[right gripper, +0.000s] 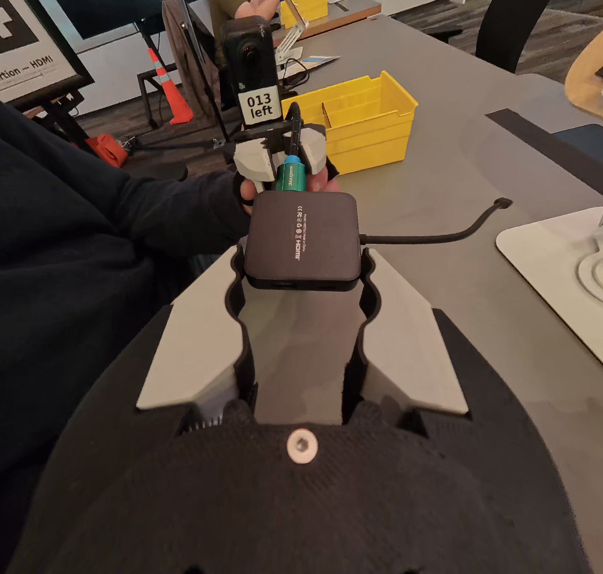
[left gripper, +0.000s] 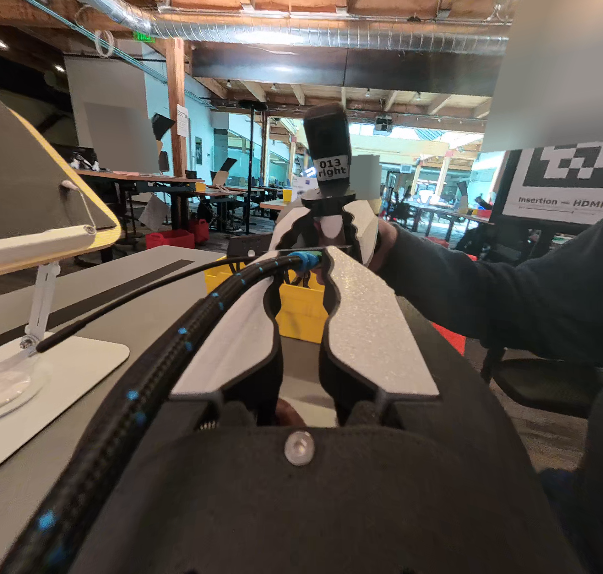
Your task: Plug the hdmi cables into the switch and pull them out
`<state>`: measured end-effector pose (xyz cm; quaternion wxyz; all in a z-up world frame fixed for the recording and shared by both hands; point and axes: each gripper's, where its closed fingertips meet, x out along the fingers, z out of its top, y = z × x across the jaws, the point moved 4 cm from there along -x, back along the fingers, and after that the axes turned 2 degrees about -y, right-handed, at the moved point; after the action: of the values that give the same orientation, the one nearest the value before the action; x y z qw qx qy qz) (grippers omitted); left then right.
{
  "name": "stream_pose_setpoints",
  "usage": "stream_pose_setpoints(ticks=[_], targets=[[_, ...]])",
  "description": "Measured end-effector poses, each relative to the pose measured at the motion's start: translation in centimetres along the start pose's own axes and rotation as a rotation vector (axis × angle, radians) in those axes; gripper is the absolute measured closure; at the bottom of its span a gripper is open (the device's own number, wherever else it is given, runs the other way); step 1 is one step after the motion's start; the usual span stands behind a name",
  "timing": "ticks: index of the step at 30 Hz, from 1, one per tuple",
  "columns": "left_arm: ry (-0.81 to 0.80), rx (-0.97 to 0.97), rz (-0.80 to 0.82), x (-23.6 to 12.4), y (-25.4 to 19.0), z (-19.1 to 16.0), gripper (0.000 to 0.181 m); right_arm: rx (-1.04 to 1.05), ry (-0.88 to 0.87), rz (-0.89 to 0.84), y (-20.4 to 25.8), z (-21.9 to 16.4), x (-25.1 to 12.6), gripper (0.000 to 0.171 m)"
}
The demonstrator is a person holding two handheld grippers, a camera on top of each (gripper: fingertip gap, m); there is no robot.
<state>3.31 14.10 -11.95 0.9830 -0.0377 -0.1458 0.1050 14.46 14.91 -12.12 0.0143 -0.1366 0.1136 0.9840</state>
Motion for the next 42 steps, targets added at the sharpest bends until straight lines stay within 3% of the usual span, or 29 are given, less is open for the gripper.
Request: stream_pose_setpoints(ticks=[9, 15, 22, 31, 35, 42], targets=[[-0.154, -0.073, 0.098, -0.2, -0.1, 1.3, 0.162, 0.027, -0.209, -0.023, -0.3, 1.8, 0.1, 0.101], [-0.170, -0.089, 0.107, -0.2, -0.3, 1.4, 0.162, 0.031, -0.275, -0.011, 0.0, 1.9, 1.5, 0.080], [-0.189, -0.112, 0.110, -0.2, -0.4, 1.6, 0.162, -0.018, -0.341, -0.038, -0.3, 2.5, 1.6, 0.094], [-0.210, -0.165, 0.114, -0.5, -0.1, 1.1, 0.162, -0.047, -0.374, -0.057, -0.6, 2.5, 2.1, 0.089], [-0.210, -0.159, 0.113, -0.5, -0.2, 1.2, 0.162, -0.063, -0.379, -0.057, -0.5, 2.6, 2.0, 0.098], [-0.212, -0.138, 0.098, -0.5, -0.5, 1.5, 0.162, -0.085, -0.358, -0.050, -0.1, 2.7, 1.8, 0.099]])
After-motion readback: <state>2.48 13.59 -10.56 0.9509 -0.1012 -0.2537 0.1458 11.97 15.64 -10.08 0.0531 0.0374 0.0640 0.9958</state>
